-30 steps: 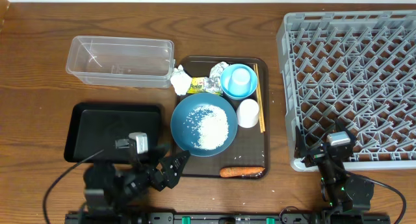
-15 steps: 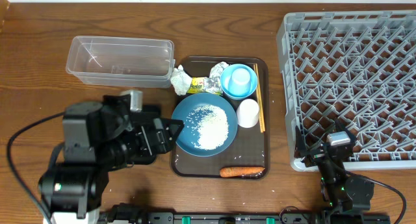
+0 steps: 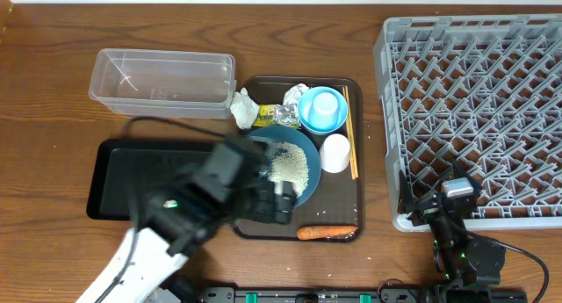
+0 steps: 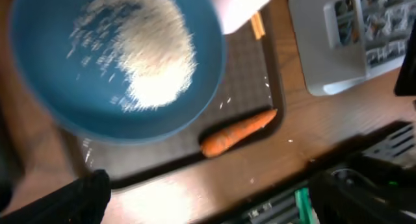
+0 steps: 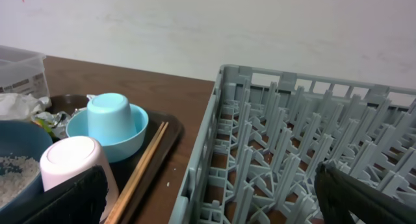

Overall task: Sort waste into correct bins and load items into the dishwasher rack
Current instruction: 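Reach the left gripper to the rim of the blue rice plate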

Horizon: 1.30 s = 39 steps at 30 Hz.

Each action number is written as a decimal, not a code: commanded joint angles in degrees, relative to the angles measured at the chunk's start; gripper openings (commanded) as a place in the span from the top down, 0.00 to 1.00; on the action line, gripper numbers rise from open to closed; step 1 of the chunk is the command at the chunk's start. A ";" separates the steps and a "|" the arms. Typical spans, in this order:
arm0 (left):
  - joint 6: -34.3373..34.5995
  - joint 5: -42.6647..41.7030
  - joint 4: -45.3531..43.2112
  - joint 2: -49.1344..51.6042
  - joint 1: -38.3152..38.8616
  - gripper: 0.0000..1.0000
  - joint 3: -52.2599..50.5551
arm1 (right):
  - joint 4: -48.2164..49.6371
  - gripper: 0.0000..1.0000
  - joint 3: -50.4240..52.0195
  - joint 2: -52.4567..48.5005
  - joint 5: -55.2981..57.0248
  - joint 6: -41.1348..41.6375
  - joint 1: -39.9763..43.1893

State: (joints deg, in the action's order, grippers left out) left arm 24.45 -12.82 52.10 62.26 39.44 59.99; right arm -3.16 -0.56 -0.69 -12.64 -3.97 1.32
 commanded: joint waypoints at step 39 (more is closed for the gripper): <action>-2.73 25.27 -14.10 29.27 16.65 0.01 0.98 | 0.00 0.01 0.24 0.31 -0.02 0.72 0.52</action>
State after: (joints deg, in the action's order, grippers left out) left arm 22.04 6.31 38.06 90.94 55.37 59.99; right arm -3.14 -0.56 -0.69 -12.62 -3.97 1.32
